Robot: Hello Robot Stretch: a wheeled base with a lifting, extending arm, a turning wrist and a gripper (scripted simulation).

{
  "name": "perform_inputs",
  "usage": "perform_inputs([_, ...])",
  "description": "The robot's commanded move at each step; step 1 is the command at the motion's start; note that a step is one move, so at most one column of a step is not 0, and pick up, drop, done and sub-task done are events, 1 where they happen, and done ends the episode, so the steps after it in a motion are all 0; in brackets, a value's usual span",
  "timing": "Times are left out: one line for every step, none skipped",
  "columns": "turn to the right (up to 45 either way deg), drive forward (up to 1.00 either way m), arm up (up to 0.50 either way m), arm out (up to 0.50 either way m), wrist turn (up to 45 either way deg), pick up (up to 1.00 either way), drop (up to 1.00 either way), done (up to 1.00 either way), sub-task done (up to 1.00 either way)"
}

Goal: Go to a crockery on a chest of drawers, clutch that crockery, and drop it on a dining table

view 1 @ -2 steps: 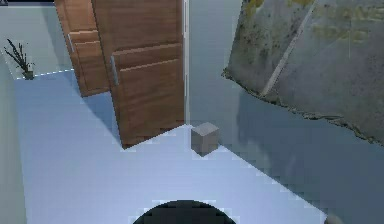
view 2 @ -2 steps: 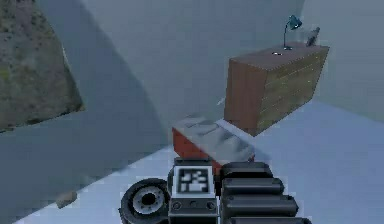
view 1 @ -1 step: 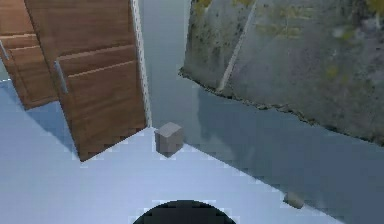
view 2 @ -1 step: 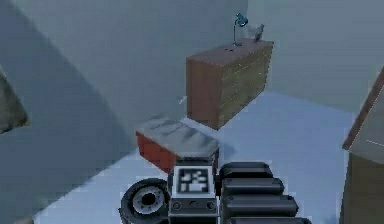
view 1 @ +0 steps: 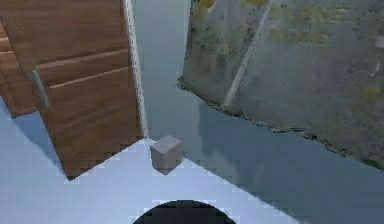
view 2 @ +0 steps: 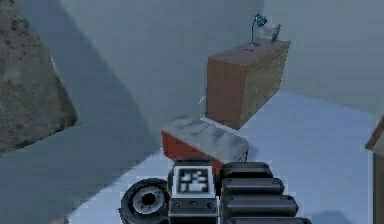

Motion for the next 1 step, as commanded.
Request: perform_inputs([-45.0, 0.0, 0.0, 0.0, 0.0, 0.0, 0.0, 0.0, 0.0])
